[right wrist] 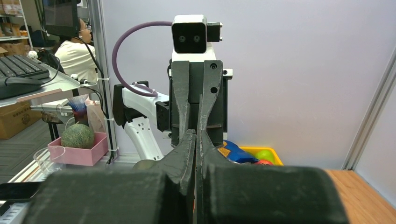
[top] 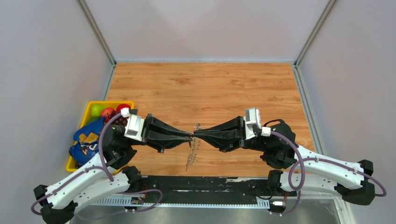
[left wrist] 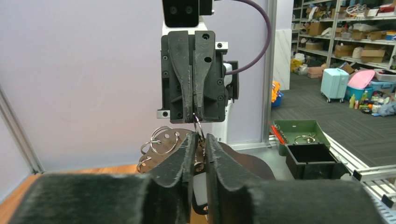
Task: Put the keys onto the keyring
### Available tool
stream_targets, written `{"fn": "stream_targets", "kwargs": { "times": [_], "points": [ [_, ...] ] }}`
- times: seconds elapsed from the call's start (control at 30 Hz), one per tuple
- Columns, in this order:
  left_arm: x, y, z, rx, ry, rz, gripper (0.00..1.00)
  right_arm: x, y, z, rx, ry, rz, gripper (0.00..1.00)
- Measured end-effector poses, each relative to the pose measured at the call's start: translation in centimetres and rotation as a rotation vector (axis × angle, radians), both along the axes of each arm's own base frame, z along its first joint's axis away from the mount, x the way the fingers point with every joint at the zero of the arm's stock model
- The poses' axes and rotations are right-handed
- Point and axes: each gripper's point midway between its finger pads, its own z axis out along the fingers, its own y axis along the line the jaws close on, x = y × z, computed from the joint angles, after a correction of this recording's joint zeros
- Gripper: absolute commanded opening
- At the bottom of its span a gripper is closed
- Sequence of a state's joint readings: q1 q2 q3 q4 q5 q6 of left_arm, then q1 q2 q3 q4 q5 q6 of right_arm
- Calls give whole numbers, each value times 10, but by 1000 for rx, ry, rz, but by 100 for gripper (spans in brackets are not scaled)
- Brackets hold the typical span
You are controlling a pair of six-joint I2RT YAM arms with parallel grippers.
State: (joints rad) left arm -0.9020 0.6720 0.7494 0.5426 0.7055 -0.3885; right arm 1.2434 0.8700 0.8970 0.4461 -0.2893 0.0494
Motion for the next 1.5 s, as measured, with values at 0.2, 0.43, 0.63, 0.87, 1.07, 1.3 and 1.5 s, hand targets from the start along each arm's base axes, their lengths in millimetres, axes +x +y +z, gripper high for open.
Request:
{"fn": "stream_targets", "kwargs": {
  "times": [0.2,0.43,0.63,0.87,1.07,1.3,1.5],
  "points": [
    [0,0,3,0,-2,1,0,-2,-1,3,11,-4,6,0],
    [1,-2,4,19,1,6,0,-3,-2,4,13,-9,3,0],
    [7,-6,3,105,35,29,0,2,-9,-2,-38,-1,-40,33],
    [11,-4,-1,208,50,72,0,15,-36,-18,-162,28,-159,58],
    [13,-2,-14,331,53,91,0,12,-56,-24,-263,21,-179,60],
    [17,-3,-43,492,89,93,0,7,-59,-33,-401,20,-160,59],
    [15,-4,-69,622,144,56,0,6,-44,-75,-568,35,-117,50]
  ]
}}
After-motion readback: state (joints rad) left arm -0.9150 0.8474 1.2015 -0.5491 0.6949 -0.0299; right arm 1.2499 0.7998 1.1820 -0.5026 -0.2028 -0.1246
